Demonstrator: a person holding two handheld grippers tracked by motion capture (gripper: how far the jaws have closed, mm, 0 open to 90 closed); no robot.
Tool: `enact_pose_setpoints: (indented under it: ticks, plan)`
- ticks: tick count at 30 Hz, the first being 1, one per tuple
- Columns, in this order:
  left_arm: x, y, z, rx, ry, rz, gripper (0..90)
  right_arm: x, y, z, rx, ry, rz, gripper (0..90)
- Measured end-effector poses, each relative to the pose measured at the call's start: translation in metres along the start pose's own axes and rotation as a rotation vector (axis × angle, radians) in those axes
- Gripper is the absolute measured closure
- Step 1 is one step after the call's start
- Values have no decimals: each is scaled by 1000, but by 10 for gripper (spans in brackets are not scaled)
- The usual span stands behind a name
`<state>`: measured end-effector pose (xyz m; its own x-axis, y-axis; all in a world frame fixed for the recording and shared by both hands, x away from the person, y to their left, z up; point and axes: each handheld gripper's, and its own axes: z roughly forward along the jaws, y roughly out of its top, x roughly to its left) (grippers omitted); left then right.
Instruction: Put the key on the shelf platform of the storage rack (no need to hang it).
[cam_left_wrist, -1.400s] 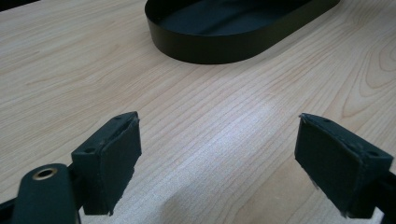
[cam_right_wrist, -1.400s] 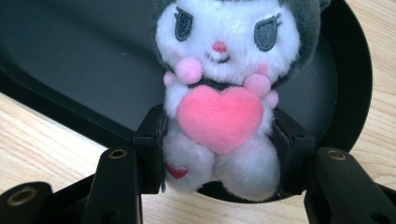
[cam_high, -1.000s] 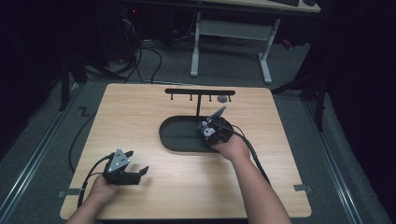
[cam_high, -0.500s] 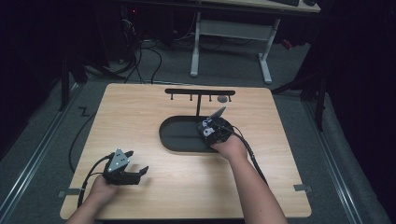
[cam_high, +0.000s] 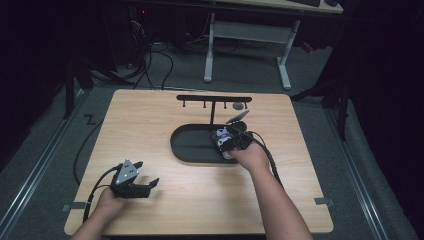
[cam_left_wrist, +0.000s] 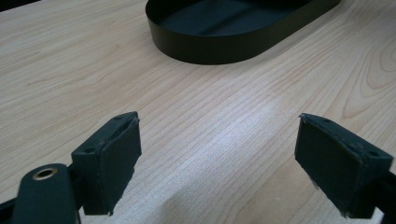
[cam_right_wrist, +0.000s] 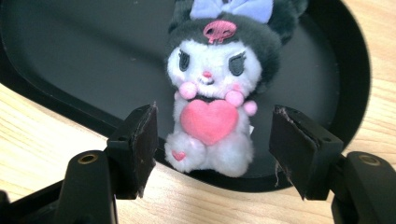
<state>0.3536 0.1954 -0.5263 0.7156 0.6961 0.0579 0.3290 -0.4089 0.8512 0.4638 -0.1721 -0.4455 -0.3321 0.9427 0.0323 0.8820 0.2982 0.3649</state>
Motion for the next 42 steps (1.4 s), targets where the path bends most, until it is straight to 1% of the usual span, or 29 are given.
enact_pose_setpoints:
  ticks: [1, 2, 6, 10, 12, 14, 15, 16, 17, 23, 27, 29, 31, 33, 36, 38, 40, 42]
  plan:
    - [0, 0, 0, 1, -1, 0, 154, 0, 0, -3, 6, -7, 0, 329]
    - [0, 0, 0, 2, 0, 1, 154, -1, -1, -4, -6, -7, -10, 327]
    - [0, 0, 0, 4, -1, 2, 154, -1, -5, -10, -17, -14, -22, 321]
    - [-1, 0, 0, 4, 1, 5, 154, 1, -11, -16, -41, -19, -41, 316]
    - [-1, 0, 0, 3, 2, 5, 154, 2, -14, -20, -38, -23, -61, 311]
    - [-1, 0, 0, 3, 4, 5, 154, 4, -18, -22, -49, -28, -76, 302]
    - [-1, 0, 0, 3, 4, 5, 154, 4, -20, -24, -52, -27, -79, 303]
    - [-1, 0, 0, 4, 5, 6, 154, 4, -23, -25, -65, -15, -71, 302]
    - [-1, 0, 0, 4, 5, 6, 154, 4, -25, -26, -70, -13, -65, 300]
    - [-1, 0, 0, 5, 6, 8, 154, 1, -40, -29, -101, -20, -99, 301]
    - [-2, 0, 1, 6, 7, 9, 154, -1, -51, -32, -140, -17, -96, 289]
    - [-2, 0, 1, 8, 6, 11, 154, -2, -57, -33, -160, -8, -80, 281]
    - [-2, 0, 1, 9, 6, 11, 154, -3, -65, -34, -193, -7, -78, 268]
    - [-2, 0, 1, 9, 5, 11, 154, -3, -75, -34, -230, -14, -87, 253]
    - [-2, 0, 1, 10, 5, 13, 154, -2, -94, -30, -287, -19, -81, 224]
    - [-2, 0, 1, 10, 6, 13, 154, -2, -108, -26, -331, -37, -85, 212]
    - [-2, 0, 1, 10, 6, 13, 154, -3, -122, -21, -356, -46, -89, 195]
    - [-2, 0, 1, 11, 7, 14, 154, -3, -137, -16, -376, -34, -74, 184]
